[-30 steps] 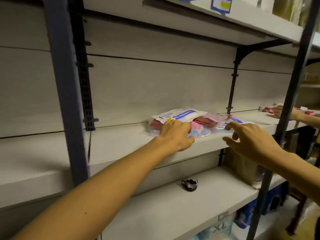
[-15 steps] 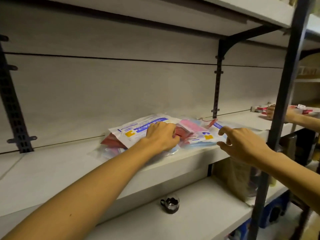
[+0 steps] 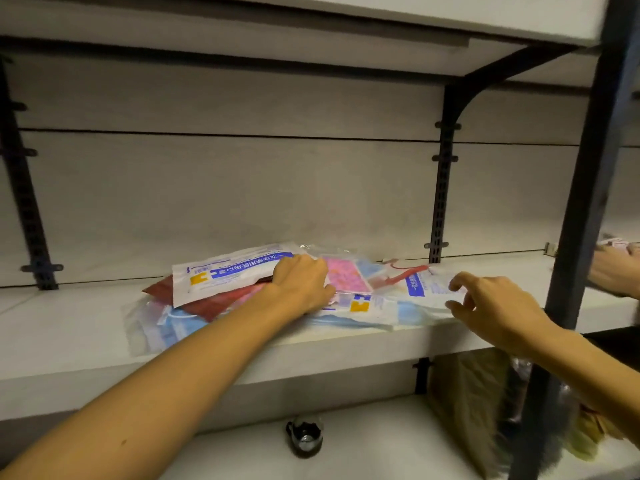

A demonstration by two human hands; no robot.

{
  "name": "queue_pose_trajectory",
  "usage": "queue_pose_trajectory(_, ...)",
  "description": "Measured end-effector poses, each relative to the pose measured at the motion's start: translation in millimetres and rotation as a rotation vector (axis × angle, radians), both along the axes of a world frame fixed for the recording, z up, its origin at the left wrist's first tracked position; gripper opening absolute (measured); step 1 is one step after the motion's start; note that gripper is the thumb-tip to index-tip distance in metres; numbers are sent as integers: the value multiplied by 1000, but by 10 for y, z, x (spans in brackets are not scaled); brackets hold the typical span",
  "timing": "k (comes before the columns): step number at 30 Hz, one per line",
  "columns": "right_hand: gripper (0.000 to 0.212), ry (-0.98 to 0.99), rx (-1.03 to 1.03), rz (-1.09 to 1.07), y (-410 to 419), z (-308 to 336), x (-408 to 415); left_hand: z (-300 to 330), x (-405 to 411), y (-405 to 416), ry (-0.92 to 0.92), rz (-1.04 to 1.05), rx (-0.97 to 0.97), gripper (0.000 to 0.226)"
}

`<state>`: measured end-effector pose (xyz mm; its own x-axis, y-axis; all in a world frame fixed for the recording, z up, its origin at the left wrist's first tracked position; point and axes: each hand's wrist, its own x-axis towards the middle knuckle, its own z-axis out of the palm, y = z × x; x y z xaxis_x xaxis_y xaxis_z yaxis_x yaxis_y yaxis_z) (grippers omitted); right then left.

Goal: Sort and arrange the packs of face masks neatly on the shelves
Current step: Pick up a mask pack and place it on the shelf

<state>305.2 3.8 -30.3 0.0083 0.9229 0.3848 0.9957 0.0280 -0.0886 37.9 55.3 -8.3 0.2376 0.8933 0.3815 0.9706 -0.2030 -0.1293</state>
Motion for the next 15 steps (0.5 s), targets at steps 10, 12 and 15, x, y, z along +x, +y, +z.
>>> queue_pose_trajectory(10,34,93,22,165,421,-124,379,-69,424,181,-58,323,-63,51)
queue_pose_trajectory(12,32,142,32,176,546,-115,436,-68,467,250,-103,360,-93,53)
queue_pose_trajectory(15,28,195,32,178,782,-120,462,-96,508,350,-240,387,-101,45)
